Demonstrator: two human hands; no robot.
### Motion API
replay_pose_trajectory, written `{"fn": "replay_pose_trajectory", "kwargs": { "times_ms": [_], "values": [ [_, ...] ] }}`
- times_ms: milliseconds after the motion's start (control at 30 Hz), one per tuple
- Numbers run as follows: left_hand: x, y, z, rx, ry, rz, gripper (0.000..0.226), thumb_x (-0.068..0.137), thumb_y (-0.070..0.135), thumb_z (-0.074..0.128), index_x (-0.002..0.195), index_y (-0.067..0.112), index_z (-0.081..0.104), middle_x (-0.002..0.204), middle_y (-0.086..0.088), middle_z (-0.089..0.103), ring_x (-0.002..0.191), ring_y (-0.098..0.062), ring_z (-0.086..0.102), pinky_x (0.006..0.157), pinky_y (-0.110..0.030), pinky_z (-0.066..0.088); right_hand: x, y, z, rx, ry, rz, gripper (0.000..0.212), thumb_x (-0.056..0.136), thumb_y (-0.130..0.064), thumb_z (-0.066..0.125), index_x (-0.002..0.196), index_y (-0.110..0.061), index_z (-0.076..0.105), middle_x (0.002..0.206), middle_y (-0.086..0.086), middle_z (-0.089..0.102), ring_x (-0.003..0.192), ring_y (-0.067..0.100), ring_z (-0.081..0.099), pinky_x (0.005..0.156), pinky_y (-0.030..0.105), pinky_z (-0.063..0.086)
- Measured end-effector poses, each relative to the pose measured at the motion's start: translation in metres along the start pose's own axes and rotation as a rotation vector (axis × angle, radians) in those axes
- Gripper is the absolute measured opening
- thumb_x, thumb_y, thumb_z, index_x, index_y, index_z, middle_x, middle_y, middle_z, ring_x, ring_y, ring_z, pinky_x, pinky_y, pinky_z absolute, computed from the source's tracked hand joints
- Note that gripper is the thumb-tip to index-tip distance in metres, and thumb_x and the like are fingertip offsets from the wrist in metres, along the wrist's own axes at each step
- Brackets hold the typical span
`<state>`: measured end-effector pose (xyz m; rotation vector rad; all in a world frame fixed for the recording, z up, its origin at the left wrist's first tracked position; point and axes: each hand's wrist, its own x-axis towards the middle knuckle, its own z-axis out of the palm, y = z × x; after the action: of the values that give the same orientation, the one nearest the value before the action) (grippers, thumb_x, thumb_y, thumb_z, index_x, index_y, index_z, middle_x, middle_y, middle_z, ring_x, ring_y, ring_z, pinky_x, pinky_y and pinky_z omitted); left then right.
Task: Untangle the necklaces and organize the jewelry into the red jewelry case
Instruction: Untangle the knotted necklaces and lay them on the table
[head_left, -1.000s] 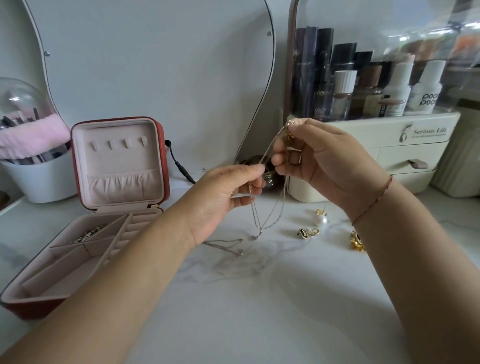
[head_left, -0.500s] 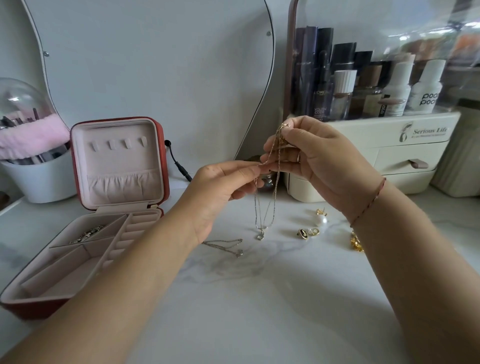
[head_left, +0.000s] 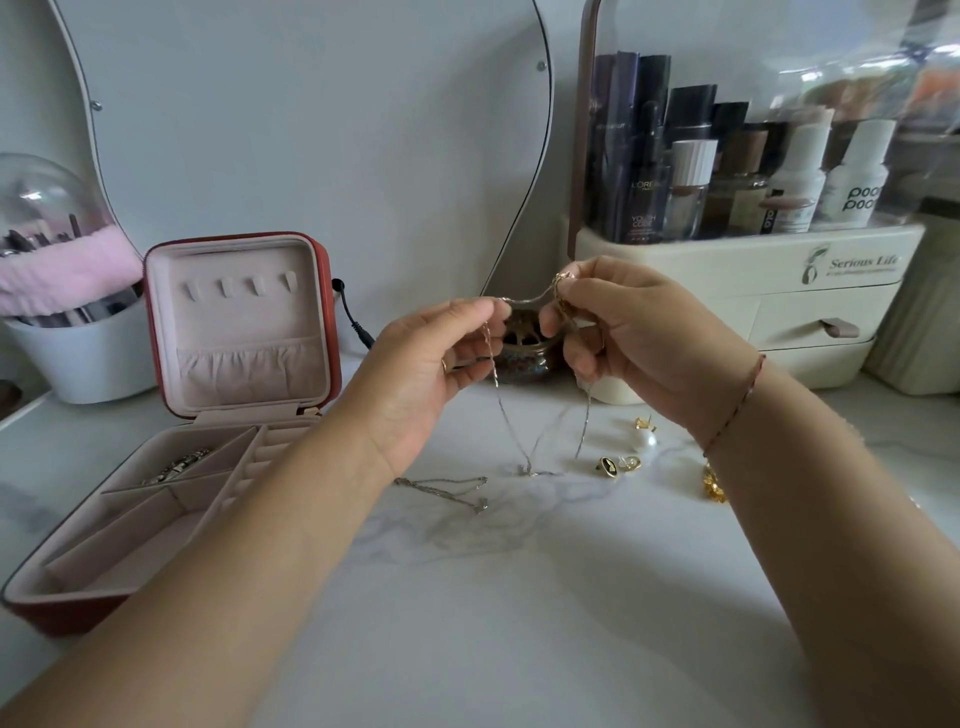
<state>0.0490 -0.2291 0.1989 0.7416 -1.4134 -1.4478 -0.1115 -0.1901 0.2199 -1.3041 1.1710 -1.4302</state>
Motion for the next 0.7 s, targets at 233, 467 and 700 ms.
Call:
{"fn": "replay_pose_trajectory", "kwargs": {
  "times_ms": [233, 467, 700],
  "values": [
    [0.0045, 0.0025, -0.0042, -0.187, 0.099, -0.042, 0.031, 0.095, 0.025, 0.051, 0.064, 0.019, 0.051, 0.058, 0.004, 0.057, 0.057, -0.012, 0.057, 0.064, -0.023, 0.053, 0.0048, 0.0062, 0.0012, -0.435, 0.150, -0.112, 0.010, 0.094, -0.010, 0.046, 0.087, -0.012, 0.052, 0.064, 0.004, 0.062, 0.036, 0.015, 0.039, 0.035, 0.021, 0.030],
    [0.0039, 0.0014, -0.0088, 0.173, 0.214, -0.104, 0.039, 0.090, 0.029, 0.056, 0.054, 0.021, 0.042, 0.044, 0.005, 0.031, 0.037, -0.013, 0.023, 0.041, -0.021, 0.019, 0.0007, -0.0014, -0.0003, -0.255, 0.164, -0.270, 0.011, 0.094, -0.007, 0.050, 0.085, -0.013, 0.054, 0.070, 0.004, 0.060, 0.047, 0.012, 0.051, 0.041, 0.020, 0.037],
    [0.0037, 0.0002, -0.0081, 0.230, 0.237, -0.142, 0.045, 0.082, 0.016, 0.053, 0.043, 0.023, 0.032, 0.049, 0.003, 0.037, 0.045, -0.015, 0.029, 0.042, -0.021, 0.021, 0.0022, -0.0004, -0.0070, -0.378, 0.176, -0.466, 0.010, 0.086, -0.004, 0.065, 0.086, -0.015, 0.065, 0.082, 0.009, 0.069, 0.075, 0.016, 0.063, 0.076, 0.026, 0.054]
  ]
}}
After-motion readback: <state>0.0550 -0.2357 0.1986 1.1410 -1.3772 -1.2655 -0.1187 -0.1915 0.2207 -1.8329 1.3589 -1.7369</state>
